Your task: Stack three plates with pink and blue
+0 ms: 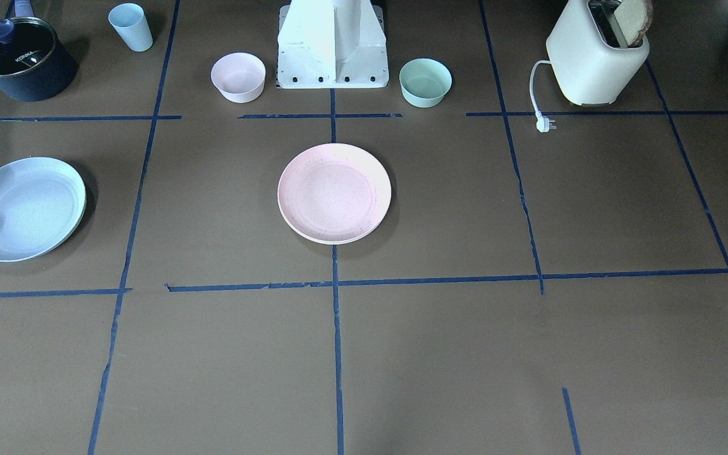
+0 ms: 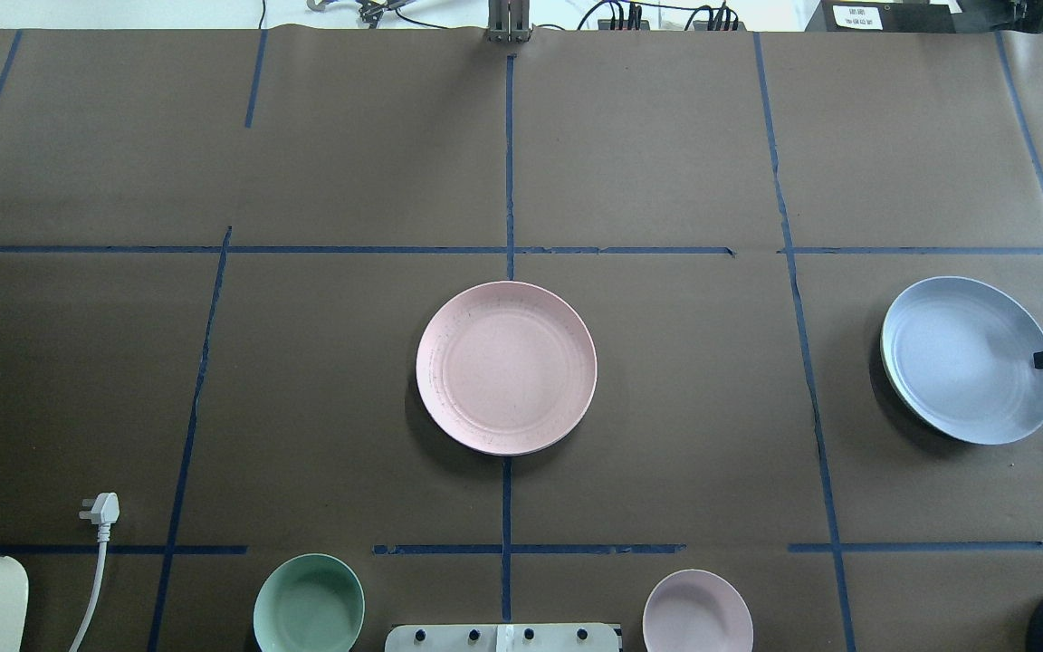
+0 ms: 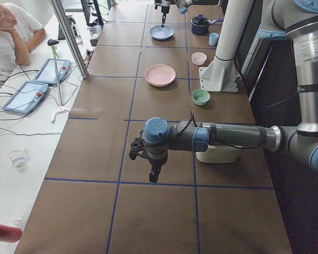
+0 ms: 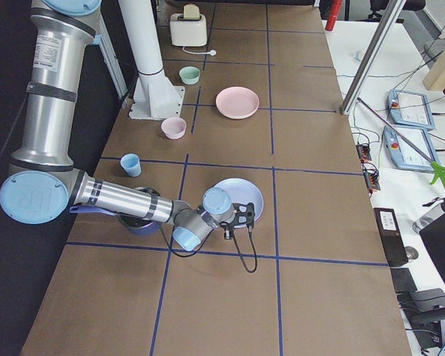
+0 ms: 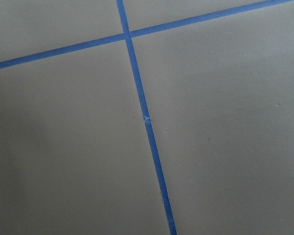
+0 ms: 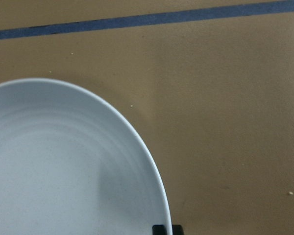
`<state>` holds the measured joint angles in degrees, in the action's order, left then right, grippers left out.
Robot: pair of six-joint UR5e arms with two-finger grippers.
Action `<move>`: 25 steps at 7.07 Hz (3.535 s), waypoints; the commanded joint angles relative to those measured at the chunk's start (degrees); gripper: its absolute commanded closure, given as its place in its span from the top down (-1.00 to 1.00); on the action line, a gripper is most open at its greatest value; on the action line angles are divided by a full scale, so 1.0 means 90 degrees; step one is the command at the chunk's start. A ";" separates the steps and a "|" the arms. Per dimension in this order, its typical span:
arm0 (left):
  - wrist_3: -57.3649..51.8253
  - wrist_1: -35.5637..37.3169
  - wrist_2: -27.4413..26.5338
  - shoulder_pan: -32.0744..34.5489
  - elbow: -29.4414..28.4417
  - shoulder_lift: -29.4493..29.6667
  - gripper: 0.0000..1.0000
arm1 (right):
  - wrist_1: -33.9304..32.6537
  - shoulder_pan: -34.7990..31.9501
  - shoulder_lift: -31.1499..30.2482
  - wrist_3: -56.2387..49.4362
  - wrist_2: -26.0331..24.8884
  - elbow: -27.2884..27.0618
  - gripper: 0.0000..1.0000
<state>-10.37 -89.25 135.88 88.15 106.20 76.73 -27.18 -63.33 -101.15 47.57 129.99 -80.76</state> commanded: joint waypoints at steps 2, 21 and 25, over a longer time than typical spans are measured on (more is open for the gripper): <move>-0.0010 0.0005 0.0000 0.0000 0.0026 -0.0010 1.00 | -0.0065 -0.0013 0.0348 0.0444 0.0535 -0.0284 -1.00; 0.0537 0.0073 -0.0029 0.0000 -0.0091 -0.0059 1.00 | -0.5900 0.2269 0.4042 0.2576 -0.1023 -0.2326 1.00; 0.0546 0.0054 -0.0029 0.0000 -0.0355 -0.0020 1.00 | -0.7769 -0.0748 0.3011 -0.3414 0.0145 -0.2064 1.00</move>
<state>-5.41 -88.77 135.74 88.16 103.06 76.58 -94.22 -61.77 -69.74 33.42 128.91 -100.72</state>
